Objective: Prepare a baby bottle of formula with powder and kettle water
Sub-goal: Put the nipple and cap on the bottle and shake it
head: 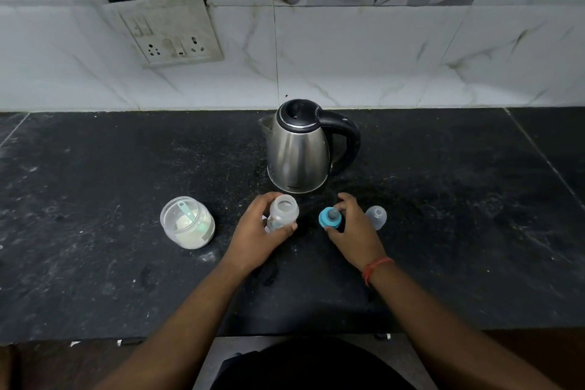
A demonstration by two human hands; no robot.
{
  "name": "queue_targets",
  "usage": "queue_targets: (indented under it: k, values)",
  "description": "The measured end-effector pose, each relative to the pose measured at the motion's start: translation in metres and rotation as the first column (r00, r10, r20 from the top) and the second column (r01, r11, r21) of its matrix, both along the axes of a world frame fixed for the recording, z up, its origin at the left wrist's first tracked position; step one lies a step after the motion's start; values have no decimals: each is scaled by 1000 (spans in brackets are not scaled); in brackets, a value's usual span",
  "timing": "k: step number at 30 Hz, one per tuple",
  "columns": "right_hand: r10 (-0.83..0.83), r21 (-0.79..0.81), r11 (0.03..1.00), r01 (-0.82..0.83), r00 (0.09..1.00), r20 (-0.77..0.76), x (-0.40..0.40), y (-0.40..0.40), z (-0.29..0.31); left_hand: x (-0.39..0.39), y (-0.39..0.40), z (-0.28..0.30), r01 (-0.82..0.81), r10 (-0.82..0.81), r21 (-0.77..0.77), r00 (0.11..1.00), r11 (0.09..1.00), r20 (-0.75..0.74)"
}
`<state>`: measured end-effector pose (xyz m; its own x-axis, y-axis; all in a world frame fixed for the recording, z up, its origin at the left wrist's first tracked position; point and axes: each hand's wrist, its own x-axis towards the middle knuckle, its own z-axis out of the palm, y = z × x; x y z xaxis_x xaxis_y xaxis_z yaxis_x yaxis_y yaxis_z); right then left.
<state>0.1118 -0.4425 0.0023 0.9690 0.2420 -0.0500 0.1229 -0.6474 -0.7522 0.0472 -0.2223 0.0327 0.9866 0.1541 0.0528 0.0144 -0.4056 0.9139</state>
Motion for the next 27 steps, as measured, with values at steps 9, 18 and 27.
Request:
queue_targets:
  k: [9, 18, 27]
  values:
    - [139, 346, 918, -192, 975, 174, 3, 35, 90, 7, -1, 3, 12, -12, -4, 1000, 1000, 22]
    - [306, 142, 932, -334, 933, 191, 7, 46, 94, 14, 0, 10, 42, -43, 15, 997, 999, 65]
    - [278, 139, 941, -308, 939, 200, 7, 48, 104, 17, 0, 17, 27, -25, -19, 996, 999, 88]
